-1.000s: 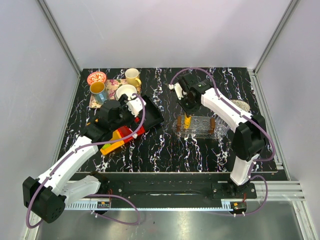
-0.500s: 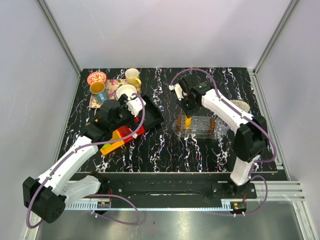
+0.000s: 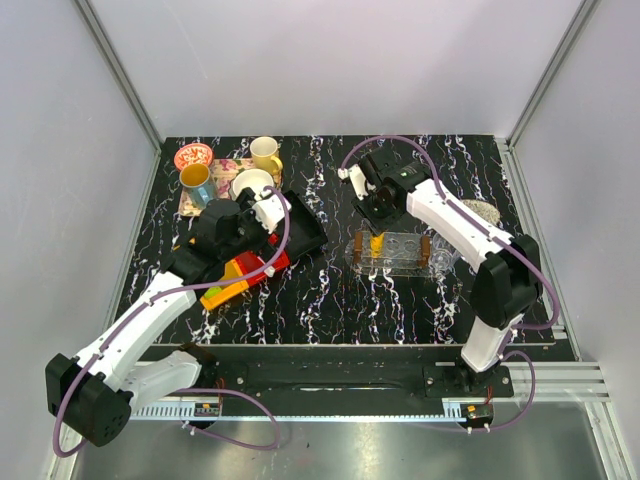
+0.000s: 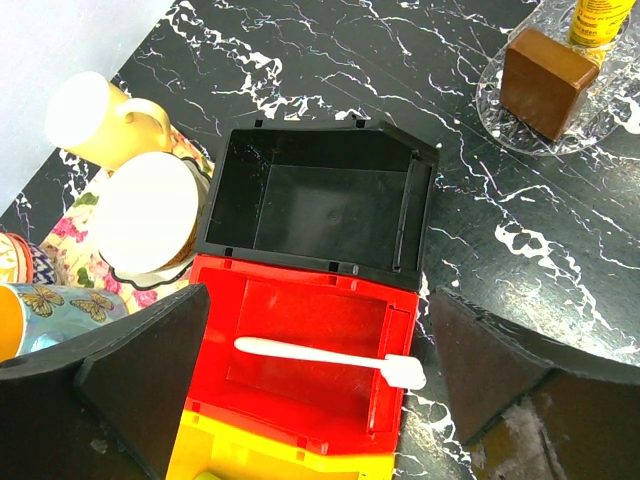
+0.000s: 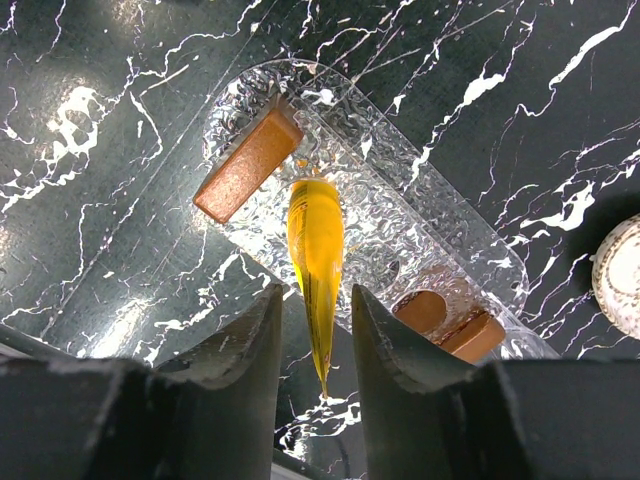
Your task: Prepare toiletry sets of a toothbrush and toothpaste on the tray
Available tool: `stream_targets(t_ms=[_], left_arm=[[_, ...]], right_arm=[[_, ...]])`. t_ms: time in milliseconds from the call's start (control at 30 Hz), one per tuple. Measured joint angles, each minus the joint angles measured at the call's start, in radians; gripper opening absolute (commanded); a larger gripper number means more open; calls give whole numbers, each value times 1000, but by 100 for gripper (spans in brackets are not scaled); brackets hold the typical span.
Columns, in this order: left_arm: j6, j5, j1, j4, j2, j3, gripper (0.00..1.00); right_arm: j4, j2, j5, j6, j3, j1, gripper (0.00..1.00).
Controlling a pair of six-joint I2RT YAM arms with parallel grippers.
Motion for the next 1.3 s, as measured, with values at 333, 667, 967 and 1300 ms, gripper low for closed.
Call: stream_targets(t_ms=[333, 667, 967, 1300], left_arm=[[-6, 1, 5, 0, 0, 0, 97], [-9, 3, 15, 0, 0, 0, 97], [-9, 3, 16, 0, 0, 0, 97], [-9, 5, 21, 0, 0, 0, 97]], right_arm=[[0, -26, 5, 0, -1, 0, 47], [0, -56, 19, -3, -1, 1, 27], [0, -57, 16, -3, -1, 1, 6], [0, -57, 15, -3, -1, 2, 2]])
